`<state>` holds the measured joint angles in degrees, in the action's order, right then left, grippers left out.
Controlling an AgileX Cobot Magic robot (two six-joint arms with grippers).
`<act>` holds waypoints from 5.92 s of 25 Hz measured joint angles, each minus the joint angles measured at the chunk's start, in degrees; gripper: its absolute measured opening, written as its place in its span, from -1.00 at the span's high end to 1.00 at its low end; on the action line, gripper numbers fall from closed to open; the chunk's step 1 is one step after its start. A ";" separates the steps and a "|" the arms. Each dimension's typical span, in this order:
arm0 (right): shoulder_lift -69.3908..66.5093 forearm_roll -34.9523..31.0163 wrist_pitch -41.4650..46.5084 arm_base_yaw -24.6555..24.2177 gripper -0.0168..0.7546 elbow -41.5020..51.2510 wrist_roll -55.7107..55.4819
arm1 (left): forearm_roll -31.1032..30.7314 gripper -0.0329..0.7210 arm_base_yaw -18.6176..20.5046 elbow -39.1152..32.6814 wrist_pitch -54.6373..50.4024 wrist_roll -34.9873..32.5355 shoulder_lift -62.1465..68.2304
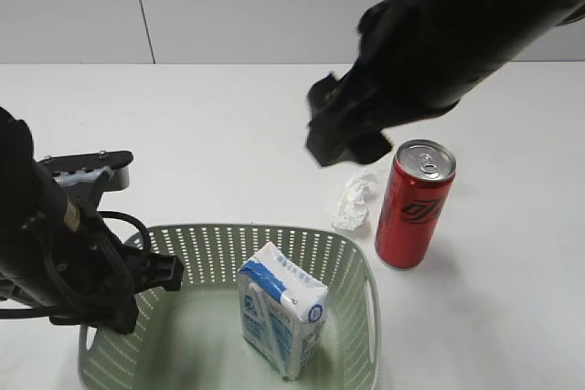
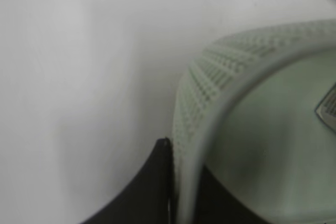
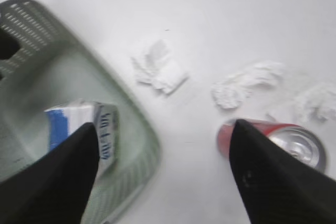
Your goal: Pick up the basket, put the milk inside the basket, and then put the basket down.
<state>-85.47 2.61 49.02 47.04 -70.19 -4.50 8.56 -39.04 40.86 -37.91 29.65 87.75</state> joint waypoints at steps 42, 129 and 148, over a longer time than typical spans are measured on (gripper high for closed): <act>50.36 -11.29 7.36 -45.03 -0.58 36.19 12.56 | 1.85 0.90 0.00 0.00 -1.26 0.21 -0.11; 85.70 -11.28 5.65 -45.03 -0.58 46.51 12.33 | 2.80 -0.68 22.52 63.08 -25.56 -20.09 30.30; 85.70 -4.12 5.63 -45.03 -0.58 46.51 4.50 | -6.39 -0.66 34.64 59.48 -31.71 -29.65 15.37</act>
<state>0.23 -1.51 54.64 2.01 -23.68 0.00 2.17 -4.40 100.34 -69.62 0.00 103.11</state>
